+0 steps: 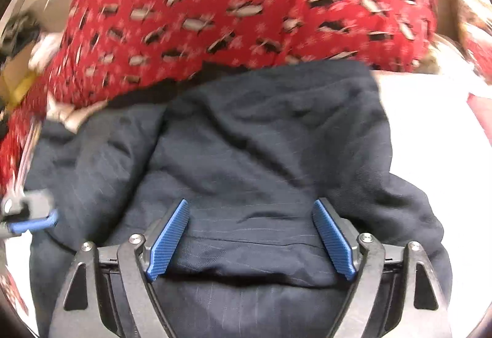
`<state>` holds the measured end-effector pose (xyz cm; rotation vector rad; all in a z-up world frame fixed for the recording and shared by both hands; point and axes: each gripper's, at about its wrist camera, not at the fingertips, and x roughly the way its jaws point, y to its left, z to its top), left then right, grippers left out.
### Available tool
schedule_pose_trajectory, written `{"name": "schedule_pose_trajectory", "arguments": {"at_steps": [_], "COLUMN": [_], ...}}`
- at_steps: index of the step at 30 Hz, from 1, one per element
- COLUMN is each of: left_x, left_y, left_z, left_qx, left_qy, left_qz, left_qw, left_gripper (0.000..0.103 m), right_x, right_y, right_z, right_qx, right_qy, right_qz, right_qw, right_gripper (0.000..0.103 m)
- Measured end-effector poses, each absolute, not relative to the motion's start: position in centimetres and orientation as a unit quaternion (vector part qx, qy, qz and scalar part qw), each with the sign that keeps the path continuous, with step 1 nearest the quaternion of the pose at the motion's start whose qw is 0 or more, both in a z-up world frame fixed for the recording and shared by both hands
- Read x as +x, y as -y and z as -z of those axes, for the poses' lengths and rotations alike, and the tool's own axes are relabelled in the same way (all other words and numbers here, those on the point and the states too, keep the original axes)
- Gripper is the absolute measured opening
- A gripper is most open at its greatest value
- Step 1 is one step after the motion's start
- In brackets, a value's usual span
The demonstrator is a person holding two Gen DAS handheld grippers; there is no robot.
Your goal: Fold large clothes
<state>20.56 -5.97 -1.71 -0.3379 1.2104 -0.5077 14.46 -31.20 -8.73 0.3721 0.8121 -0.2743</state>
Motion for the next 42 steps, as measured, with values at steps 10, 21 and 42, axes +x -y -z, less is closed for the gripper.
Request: {"name": "schedule_pose_trajectory", "arguments": {"at_steps": [10,21,42], "left_x": [20.4,20.4,23.2], "left_y": [0.6,-0.3,-1.9], "left_z": [7.0,7.0,5.9], "left_qx": [-0.226,-0.239,-0.342], "left_qy": [-0.586,-0.581,-0.543], "left_qz": [0.175,0.187,0.184], "left_qw": [0.758,0.756,0.745], "left_gripper": [0.045,0.049,0.054], "right_x": [19.7,17.1,10.7], "right_y": [19.0,28.2,41.4], "right_z": [7.8,5.6,9.0], "right_qx": [-0.034,0.204,0.433], "right_qy": [-0.420,-0.363,-0.299], "right_qz": [0.074,0.041,0.101], "right_qw": [0.904,0.908,0.844], "right_gripper": [0.084,0.009,0.078]}}
